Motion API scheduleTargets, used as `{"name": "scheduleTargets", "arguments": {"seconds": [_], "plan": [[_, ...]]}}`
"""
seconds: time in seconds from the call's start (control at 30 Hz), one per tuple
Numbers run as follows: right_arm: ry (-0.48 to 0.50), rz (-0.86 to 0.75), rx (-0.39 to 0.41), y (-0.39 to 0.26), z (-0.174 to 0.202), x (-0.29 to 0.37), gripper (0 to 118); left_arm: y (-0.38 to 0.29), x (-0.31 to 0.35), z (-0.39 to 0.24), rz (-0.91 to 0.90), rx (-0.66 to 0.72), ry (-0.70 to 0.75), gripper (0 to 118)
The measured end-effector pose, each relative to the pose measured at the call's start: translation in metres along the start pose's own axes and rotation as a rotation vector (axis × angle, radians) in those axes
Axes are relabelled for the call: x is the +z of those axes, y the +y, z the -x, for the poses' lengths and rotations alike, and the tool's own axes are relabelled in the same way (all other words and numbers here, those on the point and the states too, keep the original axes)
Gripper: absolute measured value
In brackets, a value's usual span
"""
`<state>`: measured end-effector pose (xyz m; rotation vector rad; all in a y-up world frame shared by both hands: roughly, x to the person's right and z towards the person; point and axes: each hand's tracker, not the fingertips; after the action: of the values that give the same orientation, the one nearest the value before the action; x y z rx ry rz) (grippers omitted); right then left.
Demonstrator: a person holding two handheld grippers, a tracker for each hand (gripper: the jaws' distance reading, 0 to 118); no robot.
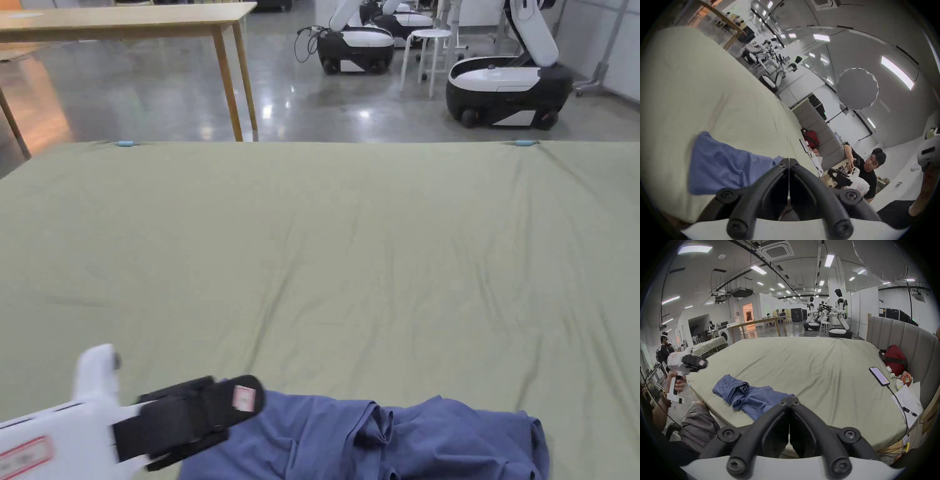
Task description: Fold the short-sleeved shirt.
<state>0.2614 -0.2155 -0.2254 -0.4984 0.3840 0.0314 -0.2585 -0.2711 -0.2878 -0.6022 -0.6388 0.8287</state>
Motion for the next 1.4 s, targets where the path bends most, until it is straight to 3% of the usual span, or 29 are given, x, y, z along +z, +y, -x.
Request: {"name": "scheduleTargets", "arguments": {"seconds": [0.27,0.43,0.6,0.73,0.83,0.9,1.0,1.1,1.13,1.17,1.2,1.23,1.27,1.4], "plan": [[-0.014,-0.020,-0.021,-0.007,-0.002,0.020,1,-0.033,-0.133,0.062,0.302,0.089,0.156,0],[-0.039,-0.003,-0.032,-0.013,-0.007,0.022,1,-0.039,-0.153,0.074,0.291,0.088,0.139,0],[-0.038,-0.003,-0.045,-0.015,-0.009,0.021,1,-0.025,-0.122,0.049,0.237,0.028,0.123,0],[-0.024,-0.018,-0.044,-0.013,-0.010,0.019,1,-0.002,-0.033,0.008,0.039,0.008,-0.057,0],[-0.013,-0.057,-0.037,-0.010,-0.009,0.018,1,-0.001,0.038,-0.011,-0.078,-0.031,-0.107,0],[0.002,-0.073,-0.048,-0.008,-0.009,0.016,1,0.001,0.066,-0.013,-0.112,-0.044,-0.063,0],[0.010,-0.081,-0.049,-0.005,-0.008,0.010,1,0.002,0.075,0.002,-0.130,-0.093,0.122,0],[-0.001,-0.087,-0.028,0.000,-0.005,0.009,1,0.000,0.064,0.027,-0.085,-0.022,0.153,0],[0.002,-0.090,-0.025,0.001,-0.004,0.011,1,0.000,0.057,0.035,-0.067,-0.017,0.160,7],[0.007,-0.092,-0.025,0.002,-0.003,0.013,1,0.000,0.050,0.043,-0.057,-0.009,0.182,24],[0.008,-0.095,-0.024,0.002,-0.002,0.015,1,0.001,0.044,0.052,-0.031,-0.024,0.222,57],[0.005,-0.102,-0.016,0.003,0.000,0.017,1,0.002,0.038,0.060,-0.016,-0.024,0.253,104],[-0.004,-0.113,0.003,0.005,0.001,0.019,1,0.002,0.029,0.064,0.008,-0.040,0.295,118],[-0.060,-0.155,0.057,0.013,0.005,0.026,1,0.003,0.012,0.079,-0.007,-0.092,0.358,118]]}}
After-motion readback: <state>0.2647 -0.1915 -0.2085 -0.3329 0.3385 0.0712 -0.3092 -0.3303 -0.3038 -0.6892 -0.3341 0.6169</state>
